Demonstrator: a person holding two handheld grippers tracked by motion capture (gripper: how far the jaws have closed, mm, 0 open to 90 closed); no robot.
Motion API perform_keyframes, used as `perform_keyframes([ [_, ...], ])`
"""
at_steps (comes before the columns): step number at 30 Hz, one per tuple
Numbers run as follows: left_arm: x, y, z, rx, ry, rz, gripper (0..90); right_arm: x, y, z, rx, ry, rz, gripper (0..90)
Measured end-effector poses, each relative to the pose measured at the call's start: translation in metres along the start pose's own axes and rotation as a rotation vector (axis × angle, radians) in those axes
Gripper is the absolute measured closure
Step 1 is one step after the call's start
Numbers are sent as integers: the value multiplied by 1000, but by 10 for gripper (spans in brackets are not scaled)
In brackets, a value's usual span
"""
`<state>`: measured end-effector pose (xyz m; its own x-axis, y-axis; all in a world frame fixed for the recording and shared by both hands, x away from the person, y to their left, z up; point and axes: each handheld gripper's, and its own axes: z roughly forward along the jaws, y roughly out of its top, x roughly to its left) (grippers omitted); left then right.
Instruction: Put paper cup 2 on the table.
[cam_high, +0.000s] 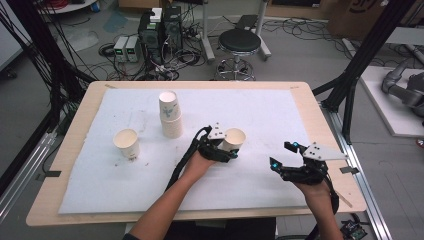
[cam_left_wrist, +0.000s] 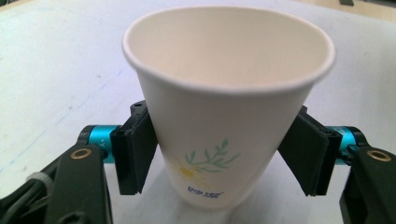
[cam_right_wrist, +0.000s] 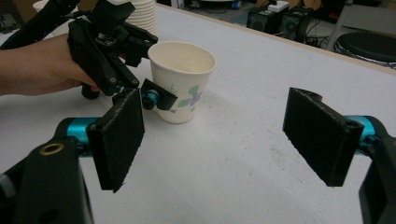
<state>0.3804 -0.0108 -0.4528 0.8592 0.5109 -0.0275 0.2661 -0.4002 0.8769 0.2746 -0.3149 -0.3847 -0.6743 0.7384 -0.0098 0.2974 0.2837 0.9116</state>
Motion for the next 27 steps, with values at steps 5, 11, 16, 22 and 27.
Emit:
perform_keyframes([
  [5, -1, -4, -4, 5, 3, -3, 312, 1, 1, 0, 0, 3, -2, 211],
  [11, 3, -8, -10, 2, -48, -54, 189, 0, 0, -1, -2, 1, -4, 211],
  [16, 6, -15, -31, -52, -64, -69, 187, 0, -1, 0, 4, 0, 1, 211],
  [22, 14, -27, -74, -145, -48, -96, 187, 3, -3, 4, 17, 2, -2, 211],
  [27, 18, -38, -119, -246, -10, -98, 177, 4, -7, 10, 52, 2, -4, 211],
])
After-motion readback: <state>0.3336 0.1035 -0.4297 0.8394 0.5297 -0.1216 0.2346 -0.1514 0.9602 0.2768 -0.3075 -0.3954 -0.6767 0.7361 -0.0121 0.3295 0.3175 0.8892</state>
